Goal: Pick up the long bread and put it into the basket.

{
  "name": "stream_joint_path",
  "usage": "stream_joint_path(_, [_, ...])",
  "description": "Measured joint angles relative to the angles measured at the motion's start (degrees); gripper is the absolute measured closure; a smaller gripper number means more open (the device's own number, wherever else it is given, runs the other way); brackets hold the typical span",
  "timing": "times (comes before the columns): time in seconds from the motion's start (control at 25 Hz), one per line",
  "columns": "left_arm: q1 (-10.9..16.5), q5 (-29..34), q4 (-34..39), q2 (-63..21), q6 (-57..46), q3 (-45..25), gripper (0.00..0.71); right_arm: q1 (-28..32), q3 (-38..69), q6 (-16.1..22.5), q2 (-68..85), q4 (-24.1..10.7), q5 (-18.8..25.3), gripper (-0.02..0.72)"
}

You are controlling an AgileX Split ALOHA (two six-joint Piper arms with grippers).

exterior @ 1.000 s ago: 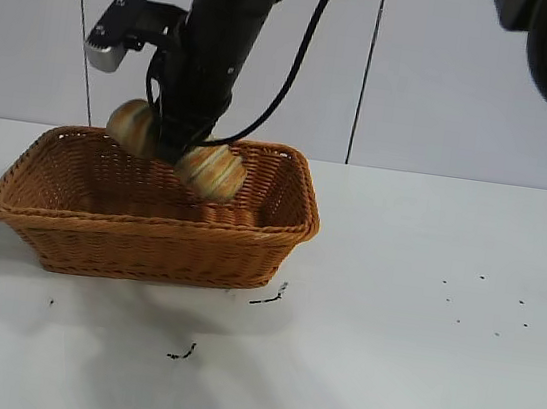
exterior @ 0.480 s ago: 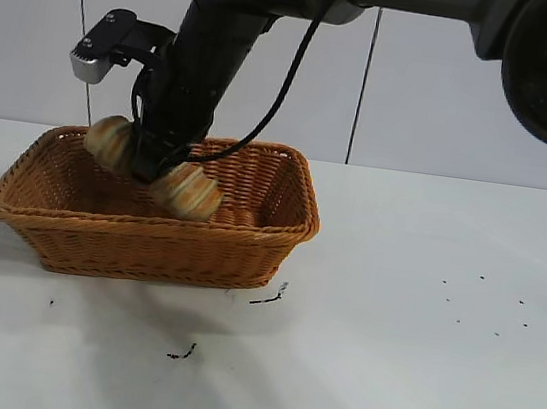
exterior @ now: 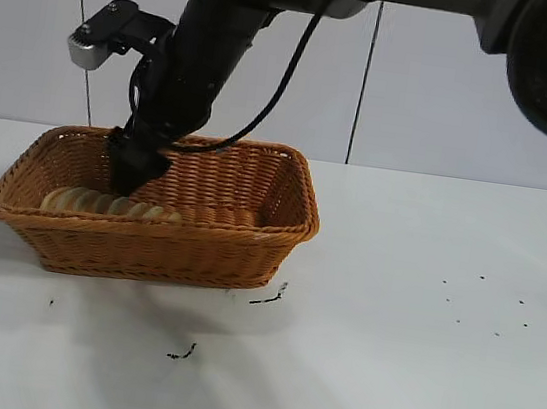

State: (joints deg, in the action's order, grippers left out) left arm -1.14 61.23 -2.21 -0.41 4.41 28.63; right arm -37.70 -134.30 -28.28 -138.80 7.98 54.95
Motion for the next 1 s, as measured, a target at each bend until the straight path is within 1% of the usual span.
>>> stream_joint_path(0.04, [0.00,0.00,0.00,0.00,0.00,0.00,0.018,0.05,0.00,2.70,0.65,-0.42,0.16,0.014])
stream_joint_path(0.12, [0.00,0.00,0.00,0.00,0.00,0.00,0.018,0.11,-0.05,6.40,2.11,-1.27,0.55,0.014])
stream_joint_path(0.28, [0.00,0.00,0.00,0.00,0.00,0.00,0.018,0.98,-0.05,11.96,3.63,-1.18,1.46,0.014])
stream_joint_path(0.44, [0.00,0.00,0.00,0.00,0.00,0.00,0.018,5.20,-0.05,20.73,3.65,-1.18,4.02,0.014])
stream_joint_path(0.48, [0.00,0.00,0.00,0.00,0.00,0.00,0.018,6.84,-0.05,22.17,3.65,-1.23,4.40,0.014])
stream_joint_path(0.6, [0.00,0.00,0.00,0.00,0.00,0.00,0.018,11.57,-0.05,23.57,3.65,-1.44,5.35,0.014])
stream_joint_path(0.72, [0.00,0.00,0.00,0.00,0.00,0.00,0.018,15.84,-0.05,23.57,3.65,-2.41,7.55,0.014])
stream_joint_path(0.84, [0.00,0.00,0.00,0.00,0.00,0.00,0.018,20.45,-0.05,23.57,3.65,-4.32,8.80,0.014])
stream_joint_path(1.0, [0.00,0.00,0.00,0.00,0.00,0.00,0.018,26.56,-0.05,23.57,3.65,-5.20,10.34,0.014])
